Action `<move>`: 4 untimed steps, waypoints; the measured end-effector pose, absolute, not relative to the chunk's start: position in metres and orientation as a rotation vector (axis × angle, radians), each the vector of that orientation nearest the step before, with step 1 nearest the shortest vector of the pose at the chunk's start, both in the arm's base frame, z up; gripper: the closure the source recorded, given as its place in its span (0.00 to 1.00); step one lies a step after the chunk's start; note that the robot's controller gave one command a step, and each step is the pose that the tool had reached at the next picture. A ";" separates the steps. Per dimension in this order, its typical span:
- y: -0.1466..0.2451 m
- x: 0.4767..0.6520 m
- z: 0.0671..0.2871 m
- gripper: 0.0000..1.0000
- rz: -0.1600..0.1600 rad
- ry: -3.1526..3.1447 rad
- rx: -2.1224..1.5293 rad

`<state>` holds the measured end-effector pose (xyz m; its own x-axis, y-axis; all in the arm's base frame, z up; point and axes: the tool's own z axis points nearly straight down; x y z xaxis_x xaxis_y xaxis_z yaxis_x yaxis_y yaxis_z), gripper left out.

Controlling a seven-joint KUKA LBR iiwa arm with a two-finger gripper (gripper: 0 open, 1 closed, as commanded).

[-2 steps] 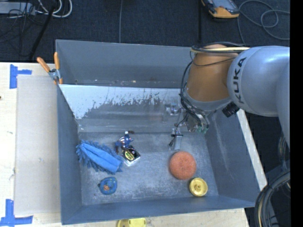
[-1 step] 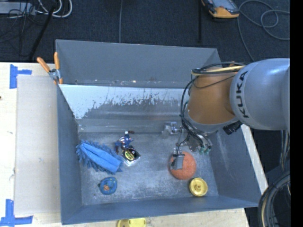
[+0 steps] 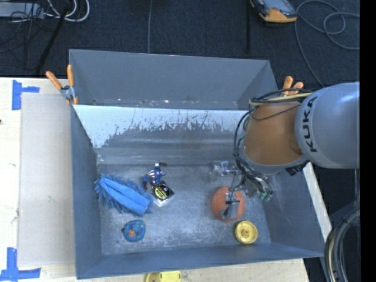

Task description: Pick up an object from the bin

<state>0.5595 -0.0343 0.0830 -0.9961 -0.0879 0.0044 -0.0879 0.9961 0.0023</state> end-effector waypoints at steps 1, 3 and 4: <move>-0.074 0.531 0.071 1.00 -0.004 -3.126 -0.277; -0.073 0.533 0.115 1.00 -0.003 -3.121 -0.273; -0.078 0.536 0.140 1.00 0.000 -3.140 -0.283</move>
Offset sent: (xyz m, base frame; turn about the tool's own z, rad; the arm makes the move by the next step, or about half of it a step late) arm 0.0000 0.0000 0.0000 0.0000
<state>0.5359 -0.0780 0.1399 -0.9838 0.1790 -0.0115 0.1790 0.9838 0.0010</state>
